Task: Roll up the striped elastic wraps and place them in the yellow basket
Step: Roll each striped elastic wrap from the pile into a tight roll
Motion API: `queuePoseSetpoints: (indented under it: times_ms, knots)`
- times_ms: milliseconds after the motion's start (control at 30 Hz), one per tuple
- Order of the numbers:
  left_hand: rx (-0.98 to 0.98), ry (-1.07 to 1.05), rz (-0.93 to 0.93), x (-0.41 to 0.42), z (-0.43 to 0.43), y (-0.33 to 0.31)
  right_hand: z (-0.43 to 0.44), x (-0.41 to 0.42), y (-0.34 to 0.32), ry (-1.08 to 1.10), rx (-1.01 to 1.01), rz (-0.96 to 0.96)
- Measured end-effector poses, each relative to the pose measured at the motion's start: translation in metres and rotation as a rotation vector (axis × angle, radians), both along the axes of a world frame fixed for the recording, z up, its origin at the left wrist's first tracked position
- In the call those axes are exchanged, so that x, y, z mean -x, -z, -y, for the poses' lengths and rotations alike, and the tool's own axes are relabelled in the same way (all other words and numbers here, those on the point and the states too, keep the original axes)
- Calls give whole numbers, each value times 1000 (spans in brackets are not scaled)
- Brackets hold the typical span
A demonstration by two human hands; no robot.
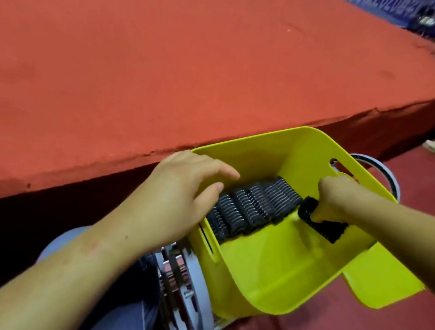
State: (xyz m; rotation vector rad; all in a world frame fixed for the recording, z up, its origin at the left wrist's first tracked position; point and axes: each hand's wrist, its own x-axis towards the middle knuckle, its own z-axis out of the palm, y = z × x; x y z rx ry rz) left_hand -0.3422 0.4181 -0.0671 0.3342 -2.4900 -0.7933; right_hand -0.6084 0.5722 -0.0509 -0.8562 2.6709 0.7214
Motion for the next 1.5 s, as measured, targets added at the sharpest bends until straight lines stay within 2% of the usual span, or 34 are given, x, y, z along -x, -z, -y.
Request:
queuePoseSetpoints:
  times_ms: [400,833,1100,1200,1400,1500]
  knots:
    - [-16,35,31,-4,10,5,30,6,23,109,-59,82]
    - [-42,74,31,-3,8,7,34,9,56,7,-111,15]
    - [-20,88,32,-4,7,6,36,7,31,-23,-179,41]
    - [-27,89,15,-6,7,7,34,10,15,3,-38,77]
    - [-93,105,-41,-13,7,4,41,-32,-14,-131,585,135]
    - [-125,91,-98,-24,18,-4,47,-65,-33,-196,756,174]
